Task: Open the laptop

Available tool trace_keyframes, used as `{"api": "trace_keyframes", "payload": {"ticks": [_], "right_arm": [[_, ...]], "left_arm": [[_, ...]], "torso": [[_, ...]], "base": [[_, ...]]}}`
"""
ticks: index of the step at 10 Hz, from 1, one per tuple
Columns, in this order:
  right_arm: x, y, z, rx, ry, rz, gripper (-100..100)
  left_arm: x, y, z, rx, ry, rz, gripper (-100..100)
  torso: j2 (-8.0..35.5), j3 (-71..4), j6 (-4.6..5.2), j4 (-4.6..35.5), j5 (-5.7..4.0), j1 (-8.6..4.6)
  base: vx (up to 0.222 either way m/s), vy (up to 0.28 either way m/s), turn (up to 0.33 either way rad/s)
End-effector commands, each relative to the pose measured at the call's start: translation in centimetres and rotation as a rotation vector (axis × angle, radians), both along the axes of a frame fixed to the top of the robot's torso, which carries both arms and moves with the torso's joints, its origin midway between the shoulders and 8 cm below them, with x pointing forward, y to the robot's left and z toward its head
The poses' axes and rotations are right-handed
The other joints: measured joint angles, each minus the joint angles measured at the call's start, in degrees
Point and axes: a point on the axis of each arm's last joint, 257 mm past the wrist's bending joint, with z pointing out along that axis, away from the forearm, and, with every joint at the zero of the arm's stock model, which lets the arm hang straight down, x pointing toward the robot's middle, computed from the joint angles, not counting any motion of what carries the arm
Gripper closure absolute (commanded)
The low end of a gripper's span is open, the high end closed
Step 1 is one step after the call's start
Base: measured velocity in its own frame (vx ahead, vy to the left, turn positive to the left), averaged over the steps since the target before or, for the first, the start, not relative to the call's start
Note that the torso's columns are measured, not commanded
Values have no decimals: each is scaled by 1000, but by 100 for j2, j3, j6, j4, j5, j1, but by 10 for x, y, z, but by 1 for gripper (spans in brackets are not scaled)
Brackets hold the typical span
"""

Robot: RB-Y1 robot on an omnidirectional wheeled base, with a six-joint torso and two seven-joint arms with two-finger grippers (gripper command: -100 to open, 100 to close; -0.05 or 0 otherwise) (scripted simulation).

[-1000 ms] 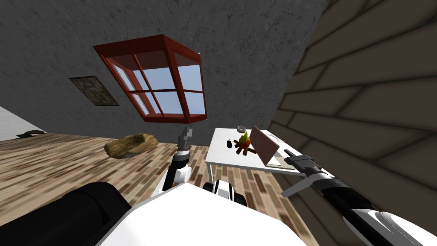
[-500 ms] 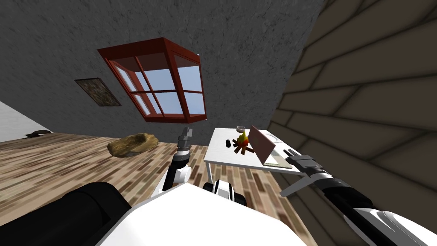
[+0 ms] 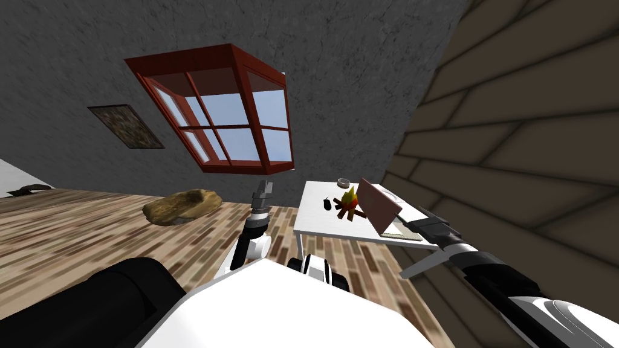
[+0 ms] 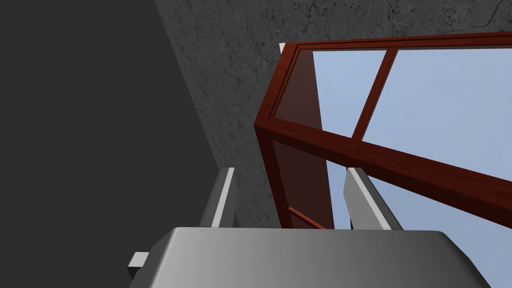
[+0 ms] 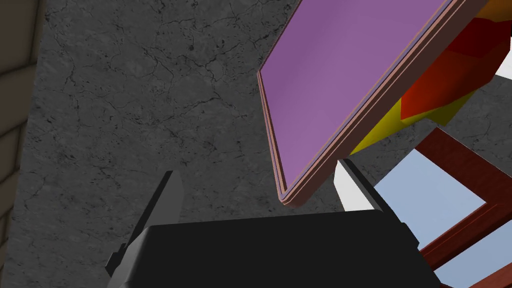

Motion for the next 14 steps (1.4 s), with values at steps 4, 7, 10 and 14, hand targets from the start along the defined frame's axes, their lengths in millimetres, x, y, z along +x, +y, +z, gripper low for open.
{"api": "trace_keyframes", "payload": {"ticks": [4, 7, 10, 14], "right_arm": [[-3, -1, 16, -135, -14, 0, -100], [-1, -5, 11, -57, -2, -4, 100], [3, -14, 6, 58, 14, -14, 100], [7, -26, 1, 212, 32, -29, 100]], "left_arm": [[0, 0, 0, 0, 0, 0, 0], [0, 0, 0, 0, 0, 0, 0], [0, 0, 0, 0, 0, 0, 0], [0, 0, 0, 0, 0, 0, 0]], "torso": [[-4, -3, -2, -2, 4, 8], [0, 0, 0, 0, 3, 11], [-10, -6, -1, -3, -1, 1], [-6, -4, -1, -2, 8, 25]], "base": [[18, 66, -20], [-6, -14, 19], [-20, -112, 40], [-14, -86, 36]]}}
